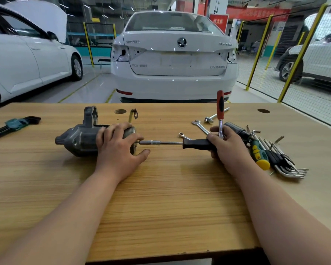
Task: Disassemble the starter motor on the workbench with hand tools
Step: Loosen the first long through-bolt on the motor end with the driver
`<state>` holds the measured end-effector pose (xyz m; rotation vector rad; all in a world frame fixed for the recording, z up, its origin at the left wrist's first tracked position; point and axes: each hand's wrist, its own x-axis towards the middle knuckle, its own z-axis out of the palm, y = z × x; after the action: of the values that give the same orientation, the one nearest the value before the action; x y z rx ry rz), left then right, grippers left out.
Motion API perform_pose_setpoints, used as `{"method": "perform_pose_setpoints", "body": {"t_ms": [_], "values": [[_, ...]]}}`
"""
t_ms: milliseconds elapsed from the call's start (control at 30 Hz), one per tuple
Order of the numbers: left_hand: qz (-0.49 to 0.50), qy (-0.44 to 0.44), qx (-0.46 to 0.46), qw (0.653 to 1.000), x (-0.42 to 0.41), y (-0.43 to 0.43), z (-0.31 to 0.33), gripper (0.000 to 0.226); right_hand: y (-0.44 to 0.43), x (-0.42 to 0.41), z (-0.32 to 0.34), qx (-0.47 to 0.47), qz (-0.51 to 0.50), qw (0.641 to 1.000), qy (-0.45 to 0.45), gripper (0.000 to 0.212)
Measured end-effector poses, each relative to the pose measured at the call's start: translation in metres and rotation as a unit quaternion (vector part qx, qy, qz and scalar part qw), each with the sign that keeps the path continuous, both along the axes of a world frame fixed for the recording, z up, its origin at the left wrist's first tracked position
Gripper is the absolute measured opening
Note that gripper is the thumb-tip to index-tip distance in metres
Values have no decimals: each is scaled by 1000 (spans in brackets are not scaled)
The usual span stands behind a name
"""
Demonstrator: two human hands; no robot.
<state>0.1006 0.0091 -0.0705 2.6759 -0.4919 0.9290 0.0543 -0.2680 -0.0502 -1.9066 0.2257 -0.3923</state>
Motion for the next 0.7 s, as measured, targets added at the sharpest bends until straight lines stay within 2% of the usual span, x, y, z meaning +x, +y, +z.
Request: {"method": "perform_pose_setpoints", "body": {"t_ms": [100, 200, 433, 533, 700], "values": [[-1, 6, 4, 1000, -1, 0, 1, 41, -4, 1, -1, 74, 41, 996, -1, 26], [2, 9, 11, 1000, -1, 1, 0, 42, -3, 3, -3, 92, 56, 994, -9, 36], [-7, 18, -4, 1000, 1, 1, 1, 46, -2, 6, -2, 99, 53, 994, -11, 33], [-12, 14, -16, 1000, 1, 1, 0, 34, -2, 4, -1, 67, 59, 996, -8, 32], [-21, 0, -34, 999, 2, 0, -1, 24, -2, 4, 0, 98, 51, 994, -12, 31]]}}
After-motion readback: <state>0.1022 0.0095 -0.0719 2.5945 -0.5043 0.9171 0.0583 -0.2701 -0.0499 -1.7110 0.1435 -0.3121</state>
